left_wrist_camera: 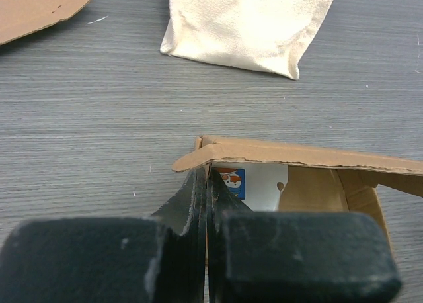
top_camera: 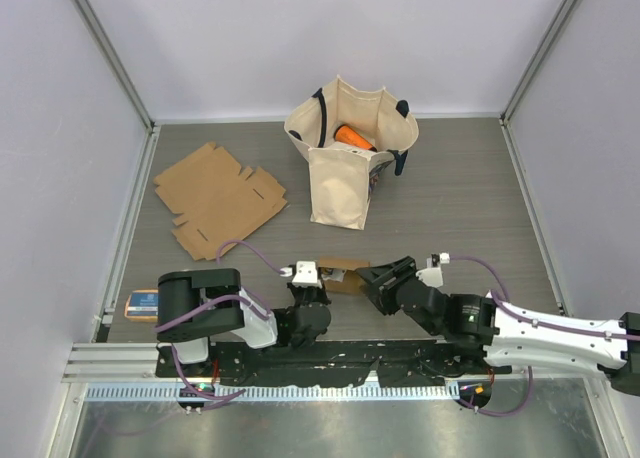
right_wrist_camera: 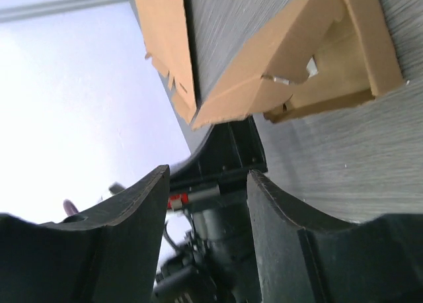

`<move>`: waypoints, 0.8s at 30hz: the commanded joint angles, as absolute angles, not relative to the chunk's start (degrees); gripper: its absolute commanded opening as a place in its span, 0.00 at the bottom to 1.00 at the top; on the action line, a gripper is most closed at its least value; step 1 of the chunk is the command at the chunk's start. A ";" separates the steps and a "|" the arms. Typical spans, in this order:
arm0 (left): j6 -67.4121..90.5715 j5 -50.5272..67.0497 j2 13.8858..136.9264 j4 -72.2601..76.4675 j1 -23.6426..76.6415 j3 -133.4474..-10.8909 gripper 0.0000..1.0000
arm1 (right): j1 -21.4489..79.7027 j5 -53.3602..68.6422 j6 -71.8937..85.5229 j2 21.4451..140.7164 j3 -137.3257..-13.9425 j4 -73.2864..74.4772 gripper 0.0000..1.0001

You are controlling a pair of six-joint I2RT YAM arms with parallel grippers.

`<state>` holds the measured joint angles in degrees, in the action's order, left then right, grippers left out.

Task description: Fold the paper box

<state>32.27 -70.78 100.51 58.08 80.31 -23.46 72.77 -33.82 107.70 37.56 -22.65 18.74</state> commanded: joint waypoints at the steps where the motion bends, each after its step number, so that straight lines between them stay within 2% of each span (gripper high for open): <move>1: 31.03 -74.18 100.90 60.29 80.95 -24.35 0.00 | 68.92 -36.04 117.50 41.83 -22.86 13.89 0.54; 9: 30.50 -74.36 101.51 61.17 81.21 -24.35 0.00 | 61.79 -29.89 116.81 49.74 -21.36 2.73 0.48; 15: 30.32 -73.92 101.17 61.61 81.39 -24.08 0.00 | 60.56 -26.63 118.39 54.84 -19.43 -4.48 0.34; 16: 30.41 -73.31 101.08 61.70 81.39 -23.91 0.00 | 60.56 -26.20 118.65 55.10 -18.64 -5.00 0.29; 18: 31.46 -72.86 100.38 61.70 81.39 -23.38 0.00 | 60.56 -26.19 119.79 54.93 -17.58 -5.89 0.24; 21: 32.87 -69.71 99.15 61.70 81.39 -22.06 0.14 | 60.56 -26.98 120.58 54.05 -15.65 -6.15 0.19; 22: 33.92 -68.65 97.75 61.70 81.47 -21.54 0.25 | 60.56 -26.98 120.67 53.79 -14.95 -6.07 0.18; 24: 34.62 -65.48 95.99 61.70 81.74 -19.78 0.34 | 60.56 -26.90 121.20 53.35 -14.24 -5.80 0.17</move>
